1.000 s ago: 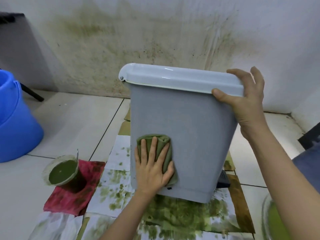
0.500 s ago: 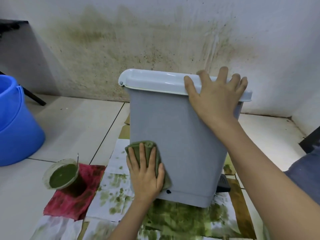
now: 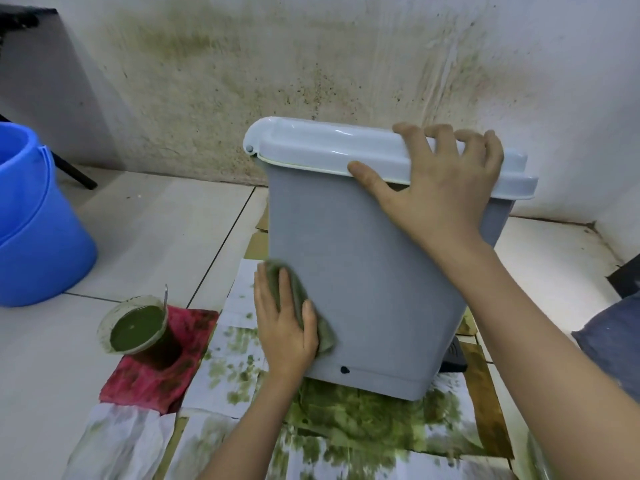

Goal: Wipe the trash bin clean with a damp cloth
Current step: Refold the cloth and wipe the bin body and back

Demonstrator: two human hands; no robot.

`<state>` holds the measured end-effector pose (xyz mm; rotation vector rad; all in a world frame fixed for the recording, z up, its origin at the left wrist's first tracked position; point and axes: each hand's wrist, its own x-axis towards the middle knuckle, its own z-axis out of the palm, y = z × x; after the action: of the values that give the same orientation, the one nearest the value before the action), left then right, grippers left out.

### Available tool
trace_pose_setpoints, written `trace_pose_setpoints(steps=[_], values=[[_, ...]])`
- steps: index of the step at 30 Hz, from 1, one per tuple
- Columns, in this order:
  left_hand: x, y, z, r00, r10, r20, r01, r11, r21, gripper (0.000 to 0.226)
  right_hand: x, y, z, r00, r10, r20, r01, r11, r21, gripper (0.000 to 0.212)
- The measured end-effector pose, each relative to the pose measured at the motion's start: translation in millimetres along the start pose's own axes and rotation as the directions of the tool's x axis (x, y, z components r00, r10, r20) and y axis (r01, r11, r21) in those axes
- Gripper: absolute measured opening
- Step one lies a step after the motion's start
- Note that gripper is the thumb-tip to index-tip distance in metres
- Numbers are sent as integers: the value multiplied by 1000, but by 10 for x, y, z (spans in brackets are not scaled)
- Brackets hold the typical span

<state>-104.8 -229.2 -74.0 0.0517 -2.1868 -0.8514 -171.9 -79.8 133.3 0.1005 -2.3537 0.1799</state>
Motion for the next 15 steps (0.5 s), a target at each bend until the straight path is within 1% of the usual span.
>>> trace_pose_setpoints(steps=[2,3,4,5,7,9,11,12,13,15], values=[[-238,-103,-42,982,-167,93,174,982,-75,59,-52,-21,-55,1000,18,11,-18,1000,12,77],[-230,-118,-52,973,-199,113,211,972,-105,59,-68,-25,-76,999,25,23,-25,1000,13,76],[-149,-110,-58,975,-197,105,210,968,-135,58,-67,-26,-89,999,31,37,-31,999,15,75],[-10,-68,-69,982,-175,77,185,971,-151,58,-54,-27,-93,998,36,51,-37,999,21,74],[365,119,-80,996,-94,-8,92,988,-123,59,-7,-18,-78,996,49,70,-51,998,35,72],[701,366,-56,997,-4,-83,1,999,-34,58,11,-23,-58,994,73,79,-76,996,45,71],[884,548,0,988,67,-140,-53,994,99,58,0,-50,-48,993,90,72,-94,994,46,71],[871,562,34,985,112,-132,-90,983,160,59,-11,-57,-49,993,96,73,-100,994,48,71],[767,514,66,979,179,-94,-156,964,214,61,-22,-56,-51,992,99,80,-103,993,51,71],[348,232,136,942,335,26,-329,903,277,63,-5,-52,-60,991,102,89,-108,992,58,71]])
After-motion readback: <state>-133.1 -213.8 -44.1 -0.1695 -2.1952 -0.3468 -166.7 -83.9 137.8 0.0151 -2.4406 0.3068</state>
